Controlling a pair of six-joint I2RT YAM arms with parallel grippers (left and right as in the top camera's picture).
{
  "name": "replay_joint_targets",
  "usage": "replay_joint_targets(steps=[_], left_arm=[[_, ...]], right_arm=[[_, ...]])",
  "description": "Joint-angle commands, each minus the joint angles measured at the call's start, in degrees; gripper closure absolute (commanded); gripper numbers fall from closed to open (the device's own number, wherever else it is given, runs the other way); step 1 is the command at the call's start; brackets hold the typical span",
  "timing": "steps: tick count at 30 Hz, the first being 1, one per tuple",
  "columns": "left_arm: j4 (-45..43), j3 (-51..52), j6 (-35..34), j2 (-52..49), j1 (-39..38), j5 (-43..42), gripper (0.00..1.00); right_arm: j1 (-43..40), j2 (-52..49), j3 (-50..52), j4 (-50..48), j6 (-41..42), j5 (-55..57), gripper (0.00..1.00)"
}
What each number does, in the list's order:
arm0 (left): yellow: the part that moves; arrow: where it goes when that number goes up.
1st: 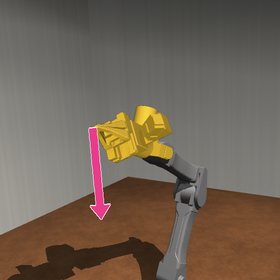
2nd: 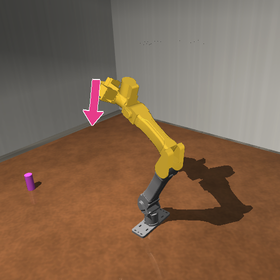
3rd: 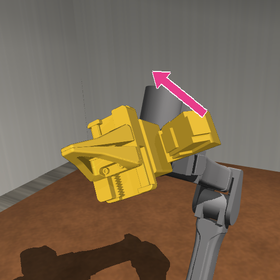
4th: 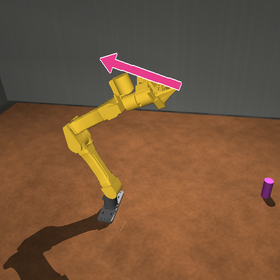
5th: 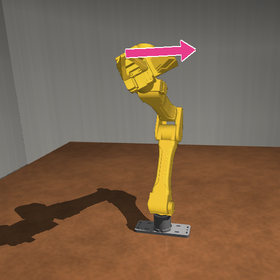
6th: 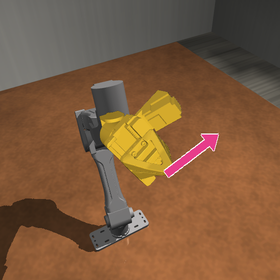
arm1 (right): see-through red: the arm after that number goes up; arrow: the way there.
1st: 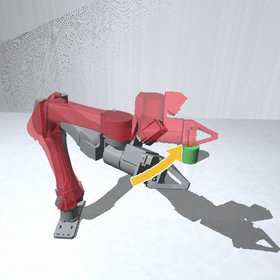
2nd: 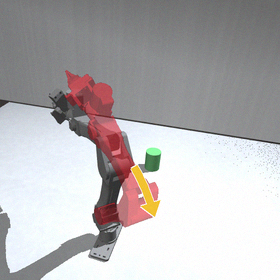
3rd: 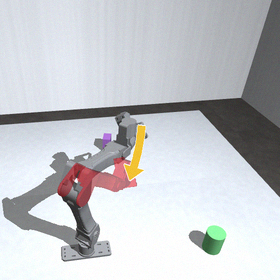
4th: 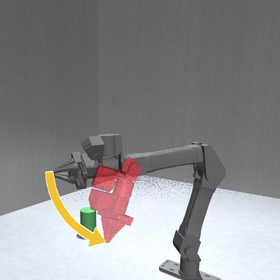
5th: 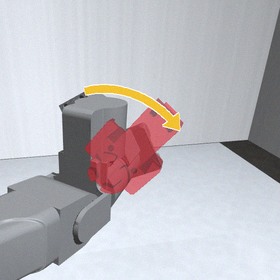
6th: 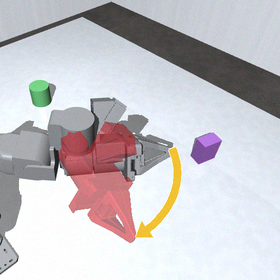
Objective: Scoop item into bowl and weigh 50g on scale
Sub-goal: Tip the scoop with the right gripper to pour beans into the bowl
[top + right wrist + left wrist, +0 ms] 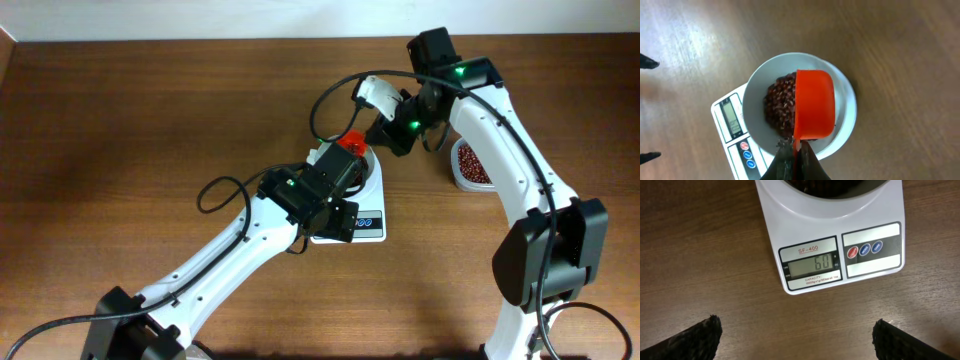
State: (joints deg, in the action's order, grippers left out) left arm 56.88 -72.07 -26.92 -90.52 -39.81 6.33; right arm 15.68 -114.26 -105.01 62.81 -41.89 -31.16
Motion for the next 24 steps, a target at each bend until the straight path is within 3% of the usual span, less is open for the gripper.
replay_joint_targets(steps=[1,16,18,24], left_arm=[[-0.04,0.59,-0.87,0.24,-0.15,0.83,0.01],[-0.07,0.59,-0.87,0.24,-0.15,0.81,0.01],[-0.07,0.59,-0.87,0.24,-0.15,0.81,0.01],[-0.04,0.57,-0.87,0.24,-0.17,0.81,0.01]], right_arm=[[0.48,2.14,-1.4,2.01,-3.41,-3.08,0.96],[0.7,2.14,-1.4,1.09,-0.55,-0.07,0.96],[0.92,2.14,-1.4,2.4,-6.08,-2.58,0.96],[0.81,2.14,-1.4,0.11,-2.05,0.24,0.96]])
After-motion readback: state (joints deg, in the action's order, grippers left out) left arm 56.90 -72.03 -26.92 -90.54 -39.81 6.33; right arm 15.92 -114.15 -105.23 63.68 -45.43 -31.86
